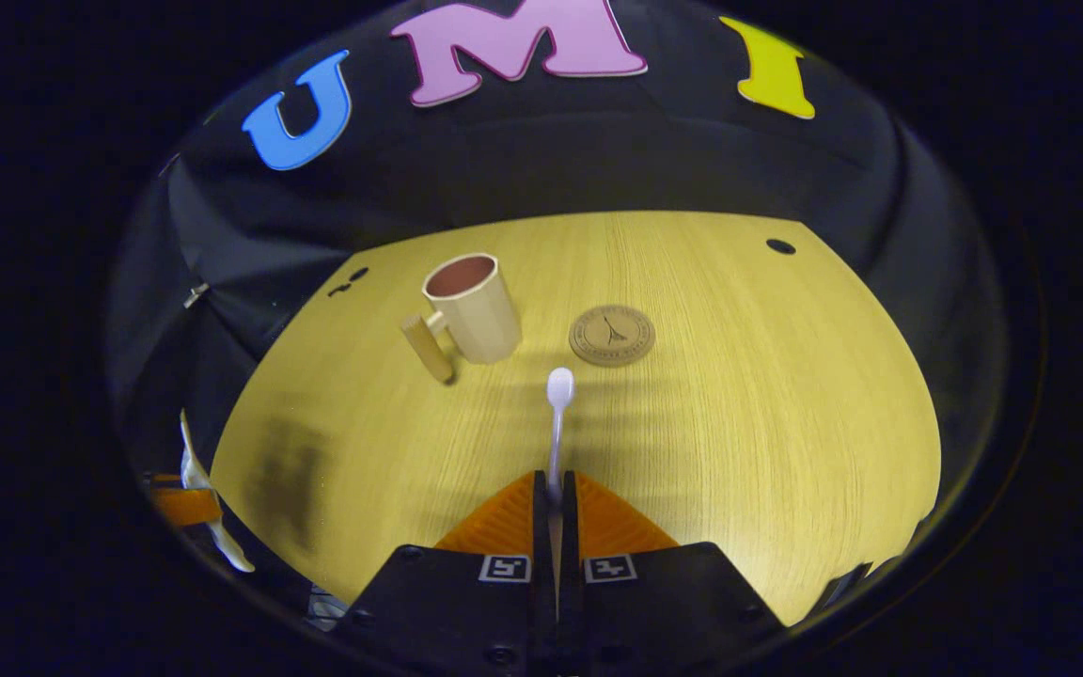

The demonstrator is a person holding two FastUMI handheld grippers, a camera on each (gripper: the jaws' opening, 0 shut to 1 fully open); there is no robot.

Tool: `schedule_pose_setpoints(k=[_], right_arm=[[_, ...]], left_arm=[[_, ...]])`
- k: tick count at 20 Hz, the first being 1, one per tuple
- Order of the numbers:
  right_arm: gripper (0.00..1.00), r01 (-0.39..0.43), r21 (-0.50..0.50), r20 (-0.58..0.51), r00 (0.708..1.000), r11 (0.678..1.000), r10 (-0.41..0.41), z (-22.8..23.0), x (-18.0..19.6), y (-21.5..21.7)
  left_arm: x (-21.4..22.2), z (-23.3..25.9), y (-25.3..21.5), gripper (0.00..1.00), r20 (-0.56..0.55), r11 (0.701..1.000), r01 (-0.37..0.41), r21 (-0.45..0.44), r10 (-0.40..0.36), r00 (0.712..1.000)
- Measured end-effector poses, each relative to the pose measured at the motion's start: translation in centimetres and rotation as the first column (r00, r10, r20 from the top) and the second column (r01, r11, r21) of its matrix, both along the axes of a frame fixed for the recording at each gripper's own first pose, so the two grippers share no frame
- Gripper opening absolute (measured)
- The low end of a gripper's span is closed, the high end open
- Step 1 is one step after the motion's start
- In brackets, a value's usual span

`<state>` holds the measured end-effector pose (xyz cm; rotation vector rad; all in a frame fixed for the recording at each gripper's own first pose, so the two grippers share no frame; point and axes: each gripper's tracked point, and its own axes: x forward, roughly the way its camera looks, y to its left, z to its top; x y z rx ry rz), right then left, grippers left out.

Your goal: Put the toothbrush and toothpaste on the desktop into the cup, then pick up the cup and place it on the coaster on the desktop.

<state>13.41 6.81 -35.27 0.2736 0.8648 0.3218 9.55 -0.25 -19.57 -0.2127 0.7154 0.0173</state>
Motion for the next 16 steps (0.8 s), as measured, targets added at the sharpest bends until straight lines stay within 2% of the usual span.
schedule_pose_setpoints(k=[6, 9, 12, 14, 16], right_arm=[[0.06, 0.006, 0.135, 0.151, 0.988, 0.991, -0.026, 7.1, 0.7, -1.1], [0.06, 0.016, 0.200, 0.179, 0.983, 0.980, -0.053, 9.1, 1.2, -1.9], [0.06, 0.019, 0.243, 0.193, 0.979, 0.970, -0.068, 10.3, 1.9, -3.0], [0.06, 0.025, 0.269, 0.185, 0.980, 0.963, -0.078, 10.4, 1.9, -3.6], [0.06, 0.032, 0.282, 0.178, 0.980, 0.959, -0.085, 10.3, 2.1, -4.4]], left_arm=[[6.4, 5.7, -2.5, 0.18, 0.180, 0.998, 0.064, -0.010, -0.061, 0.982], [10.4, 8.6, -4.5, 0.18, 0.295, 0.993, 0.119, -0.020, -0.108, 0.949], [14.5, 11.2, -6.9, 0.18, 0.403, 0.980, 0.196, -0.046, -0.161, 0.901], [17.4, 12.1, -7.3, 0.18, 0.444, 0.977, 0.209, -0.052, -0.164, 0.881], [20.0, 12.5, -7.6, 0.18, 0.464, 0.975, 0.212, -0.065, -0.158, 0.872]])
